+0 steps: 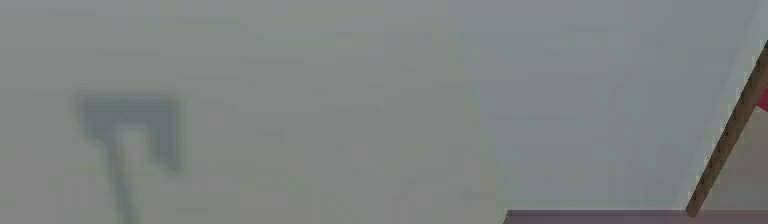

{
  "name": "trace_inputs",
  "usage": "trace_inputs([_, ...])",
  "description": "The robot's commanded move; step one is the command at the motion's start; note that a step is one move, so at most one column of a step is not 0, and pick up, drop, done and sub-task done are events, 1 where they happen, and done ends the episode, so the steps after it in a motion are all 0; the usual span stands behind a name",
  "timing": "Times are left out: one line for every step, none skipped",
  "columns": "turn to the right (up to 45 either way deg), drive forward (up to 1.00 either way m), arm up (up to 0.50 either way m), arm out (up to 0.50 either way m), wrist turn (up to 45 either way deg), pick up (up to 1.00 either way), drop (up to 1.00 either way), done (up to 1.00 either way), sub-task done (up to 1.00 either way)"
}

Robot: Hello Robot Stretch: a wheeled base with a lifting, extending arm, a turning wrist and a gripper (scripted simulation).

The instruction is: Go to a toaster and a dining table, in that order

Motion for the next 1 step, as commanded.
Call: trace_inputs([-45.0,0.0,0.0,0.0,0.0,0.0,0.0,0.0,0.0])
